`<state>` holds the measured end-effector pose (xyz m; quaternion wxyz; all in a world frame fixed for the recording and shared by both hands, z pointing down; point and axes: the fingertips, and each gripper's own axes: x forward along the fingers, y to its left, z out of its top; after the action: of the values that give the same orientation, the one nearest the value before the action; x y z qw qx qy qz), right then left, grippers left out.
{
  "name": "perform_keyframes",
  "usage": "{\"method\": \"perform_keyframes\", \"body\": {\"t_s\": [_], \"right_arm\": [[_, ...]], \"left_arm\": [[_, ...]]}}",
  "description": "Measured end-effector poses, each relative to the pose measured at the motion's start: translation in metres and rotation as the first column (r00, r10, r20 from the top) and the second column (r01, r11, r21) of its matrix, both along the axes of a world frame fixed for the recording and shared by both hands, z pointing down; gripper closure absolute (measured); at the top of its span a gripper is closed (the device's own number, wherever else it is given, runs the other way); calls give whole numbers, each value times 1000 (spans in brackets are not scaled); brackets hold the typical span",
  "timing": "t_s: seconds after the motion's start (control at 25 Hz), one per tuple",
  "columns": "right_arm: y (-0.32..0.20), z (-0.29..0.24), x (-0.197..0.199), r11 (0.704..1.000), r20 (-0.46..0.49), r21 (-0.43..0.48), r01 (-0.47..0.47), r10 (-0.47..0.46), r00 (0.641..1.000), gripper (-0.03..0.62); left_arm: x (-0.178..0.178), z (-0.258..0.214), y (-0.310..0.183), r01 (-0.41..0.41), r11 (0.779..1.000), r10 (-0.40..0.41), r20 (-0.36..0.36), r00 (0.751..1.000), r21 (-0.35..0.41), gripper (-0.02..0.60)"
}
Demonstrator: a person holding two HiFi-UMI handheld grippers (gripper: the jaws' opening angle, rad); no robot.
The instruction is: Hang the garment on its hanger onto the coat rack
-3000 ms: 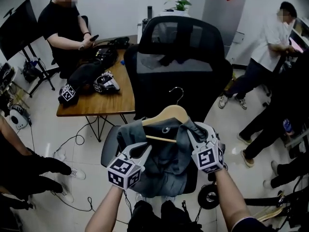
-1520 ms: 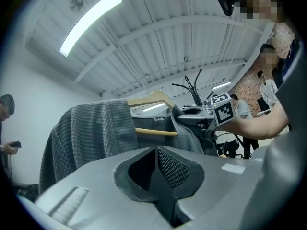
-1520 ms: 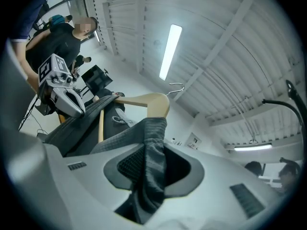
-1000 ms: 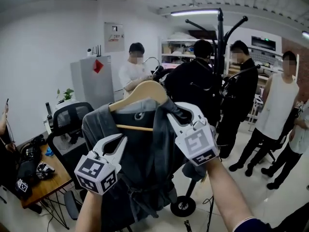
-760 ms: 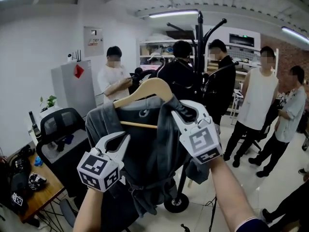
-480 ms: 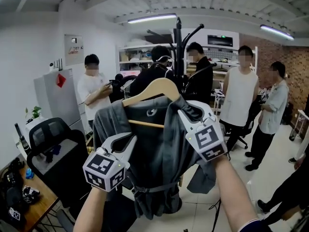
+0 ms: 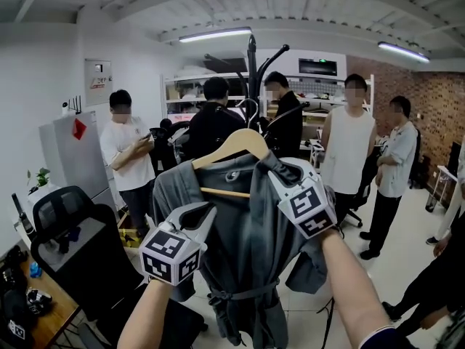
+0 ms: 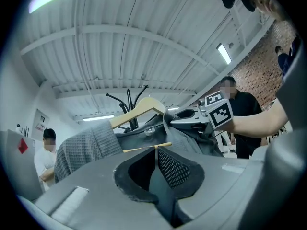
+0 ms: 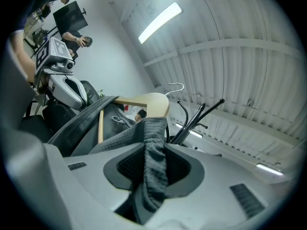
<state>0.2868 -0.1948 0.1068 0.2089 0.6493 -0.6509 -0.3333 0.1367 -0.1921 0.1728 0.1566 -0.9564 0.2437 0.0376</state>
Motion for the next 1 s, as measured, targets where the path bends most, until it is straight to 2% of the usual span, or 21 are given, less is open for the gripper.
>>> {"method": "perform_keyframes", "body": {"t_s": [0.44,1.0], "right_arm": [[-76,5,34,997,12,-71,-28,29,1000,471],[-150,51,66,984,22,-161,-72,76,997,471]], "left_arm": [[35,-3,-46,44,999,-44,12,999,-17,577],[69,19,-98,22,998,-20,33,999,-55,577]]}}
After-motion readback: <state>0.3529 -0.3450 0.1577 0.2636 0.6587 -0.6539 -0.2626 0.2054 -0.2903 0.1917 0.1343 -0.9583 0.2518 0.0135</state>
